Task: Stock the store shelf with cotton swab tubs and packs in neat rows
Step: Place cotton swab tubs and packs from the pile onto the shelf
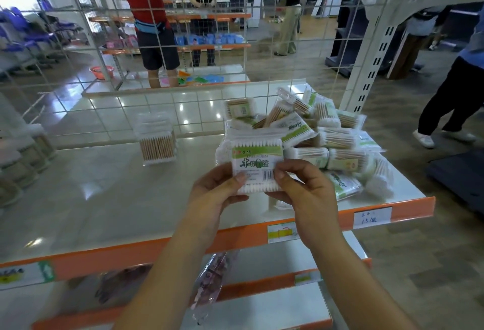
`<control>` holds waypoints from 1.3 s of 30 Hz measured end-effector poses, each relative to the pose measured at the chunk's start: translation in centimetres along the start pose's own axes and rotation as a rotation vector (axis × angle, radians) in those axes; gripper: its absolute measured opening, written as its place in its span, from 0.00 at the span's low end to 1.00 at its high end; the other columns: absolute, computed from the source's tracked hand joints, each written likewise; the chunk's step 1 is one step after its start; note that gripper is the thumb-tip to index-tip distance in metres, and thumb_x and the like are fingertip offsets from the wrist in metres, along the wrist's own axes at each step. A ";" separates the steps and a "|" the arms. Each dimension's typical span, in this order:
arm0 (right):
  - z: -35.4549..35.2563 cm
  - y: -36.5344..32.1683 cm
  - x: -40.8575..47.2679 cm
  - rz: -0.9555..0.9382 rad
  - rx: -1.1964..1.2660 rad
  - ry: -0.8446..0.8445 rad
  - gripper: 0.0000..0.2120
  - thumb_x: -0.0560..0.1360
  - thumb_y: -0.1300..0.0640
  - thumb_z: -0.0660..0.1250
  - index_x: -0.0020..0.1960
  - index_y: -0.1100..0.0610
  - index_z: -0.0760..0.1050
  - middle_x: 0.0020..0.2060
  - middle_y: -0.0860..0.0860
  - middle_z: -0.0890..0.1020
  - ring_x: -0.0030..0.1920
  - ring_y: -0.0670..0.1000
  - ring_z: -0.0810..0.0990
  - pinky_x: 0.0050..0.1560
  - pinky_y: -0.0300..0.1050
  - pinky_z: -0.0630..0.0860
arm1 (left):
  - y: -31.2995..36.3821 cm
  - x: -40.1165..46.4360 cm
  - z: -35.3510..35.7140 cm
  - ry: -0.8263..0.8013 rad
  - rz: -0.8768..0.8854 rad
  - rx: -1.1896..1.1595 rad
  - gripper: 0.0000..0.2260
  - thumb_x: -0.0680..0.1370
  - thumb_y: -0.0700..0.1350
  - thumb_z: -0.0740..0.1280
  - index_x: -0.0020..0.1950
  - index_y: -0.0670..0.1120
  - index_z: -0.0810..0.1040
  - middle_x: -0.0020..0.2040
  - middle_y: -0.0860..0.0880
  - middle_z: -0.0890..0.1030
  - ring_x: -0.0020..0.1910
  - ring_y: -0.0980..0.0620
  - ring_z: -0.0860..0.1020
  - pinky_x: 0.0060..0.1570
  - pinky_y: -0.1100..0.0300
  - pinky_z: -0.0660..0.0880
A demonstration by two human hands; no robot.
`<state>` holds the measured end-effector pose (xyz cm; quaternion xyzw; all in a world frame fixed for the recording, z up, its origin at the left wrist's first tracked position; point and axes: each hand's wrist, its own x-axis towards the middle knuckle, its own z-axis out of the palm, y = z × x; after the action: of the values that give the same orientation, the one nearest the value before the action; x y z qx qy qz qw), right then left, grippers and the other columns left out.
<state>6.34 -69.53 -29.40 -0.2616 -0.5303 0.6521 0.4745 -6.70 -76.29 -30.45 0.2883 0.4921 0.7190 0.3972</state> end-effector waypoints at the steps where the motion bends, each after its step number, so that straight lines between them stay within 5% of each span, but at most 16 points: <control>1: 0.0 0.1 0.0 0.005 -0.019 -0.007 0.08 0.74 0.70 0.63 0.42 0.59 0.76 0.35 0.45 0.83 0.39 0.45 0.82 0.38 0.39 0.80 | -0.1 -0.1 -0.1 0.010 0.005 -0.012 0.08 0.65 0.41 0.69 0.42 0.45 0.82 0.42 0.47 0.84 0.41 0.51 0.81 0.38 0.59 0.79; 6: 0.4 0.7 -0.1 -0.066 -0.190 -0.032 0.11 0.74 0.69 0.64 0.44 0.55 0.77 0.40 0.45 0.83 0.42 0.41 0.81 0.42 0.35 0.77 | -0.3 -1.0 -0.5 0.036 0.076 0.044 0.10 0.66 0.41 0.69 0.46 0.46 0.80 0.41 0.49 0.84 0.40 0.53 0.81 0.38 0.61 0.79; 10: 0.7 1.2 -0.3 -0.127 -0.396 -0.055 0.04 0.70 0.51 0.66 0.45 0.47 0.77 0.49 0.50 0.79 0.47 0.45 0.78 0.40 0.36 0.74 | -0.4 -1.6 -0.7 0.042 0.165 0.135 0.11 0.66 0.41 0.70 0.48 0.46 0.79 0.43 0.50 0.84 0.42 0.54 0.81 0.41 0.62 0.77; 17: 1.0 1.3 -0.8 -0.006 -0.351 -0.208 0.15 0.68 0.40 0.67 0.50 0.47 0.77 0.43 0.49 0.83 0.45 0.45 0.81 0.44 0.40 0.77 | -1.1 -2.1 -0.5 0.000 0.285 0.386 0.14 0.65 0.52 0.72 0.49 0.51 0.80 0.45 0.49 0.82 0.47 0.49 0.79 0.50 0.53 0.76; 19: 0.7 1.4 -0.9 0.018 -0.316 -0.189 0.19 0.67 0.42 0.70 0.52 0.54 0.77 0.44 0.50 0.84 0.47 0.48 0.82 0.48 0.46 0.78 | -1.2 -2.2 -0.4 -0.030 0.330 0.499 0.12 0.67 0.54 0.70 0.49 0.56 0.79 0.45 0.54 0.81 0.47 0.53 0.78 0.50 0.56 0.75; 22: 0.3 1.6 -0.8 -0.004 -0.145 -0.106 0.13 0.72 0.59 0.68 0.57 0.59 0.73 0.47 0.52 0.83 0.49 0.47 0.82 0.49 0.42 0.78 | -1.2 -2.6 -0.1 -0.073 0.361 0.607 0.10 0.67 0.55 0.68 0.48 0.58 0.79 0.47 0.57 0.80 0.48 0.58 0.77 0.51 0.62 0.73; 26: 0.1 2.1 -0.2 -0.023 -0.192 -0.042 0.16 0.74 0.68 0.65 0.56 0.50 0.70 0.48 0.50 0.81 0.48 0.45 0.81 0.47 0.40 0.78 | -1.7 -2.4 -1.5 -0.069 0.416 0.858 0.15 0.70 0.55 0.62 0.53 0.53 0.78 0.49 0.58 0.79 0.50 0.62 0.75 0.51 0.74 0.67; 29: 0.5 2.5 0.5 0.003 -0.279 -0.037 0.18 0.73 0.66 0.67 0.53 0.46 0.69 0.44 0.45 0.79 0.41 0.38 0.79 0.45 0.42 0.78 | -2.4 -1.7 -4.2 -0.032 0.485 1.223 0.20 0.72 0.53 0.59 0.56 0.44 0.79 0.52 0.49 0.80 0.52 0.49 0.77 0.52 0.62 0.71; 31: 1.2 2.8 1.2 0.003 -0.281 -0.067 0.19 0.71 0.66 0.69 0.57 0.51 0.69 0.48 0.47 0.79 0.46 0.42 0.79 0.48 0.44 0.78 | -2.6 -1.4 -6.3 0.014 0.468 1.362 0.20 0.72 0.52 0.58 0.55 0.42 0.79 0.50 0.45 0.81 0.48 0.42 0.78 0.49 0.54 0.74; 36: 5.0 4.1 2.5 0.027 -0.238 -0.107 0.20 0.71 0.68 0.69 0.59 0.55 0.69 0.51 0.53 0.78 0.48 0.50 0.79 0.45 0.44 0.79 | -1.8 -0.4 -11.4 0.170 0.450 1.521 0.19 0.71 0.49 0.58 0.50 0.39 0.81 0.44 0.42 0.82 0.40 0.39 0.80 0.40 0.50 0.77; 39: 8.2 5.6 3.5 0.015 -0.315 -0.152 0.16 0.71 0.67 0.69 0.55 0.56 0.70 0.45 0.49 0.77 0.47 0.54 0.79 0.42 0.47 0.79 | -1.0 0.7 -14.0 0.265 0.355 1.559 0.17 0.70 0.47 0.61 0.51 0.38 0.80 0.46 0.40 0.81 0.44 0.36 0.78 0.42 0.47 0.76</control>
<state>-3.97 -70.00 -31.63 -0.2865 -0.6583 0.5823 0.3815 -18.07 -82.19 -36.26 0.4682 0.8417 0.2500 -0.0995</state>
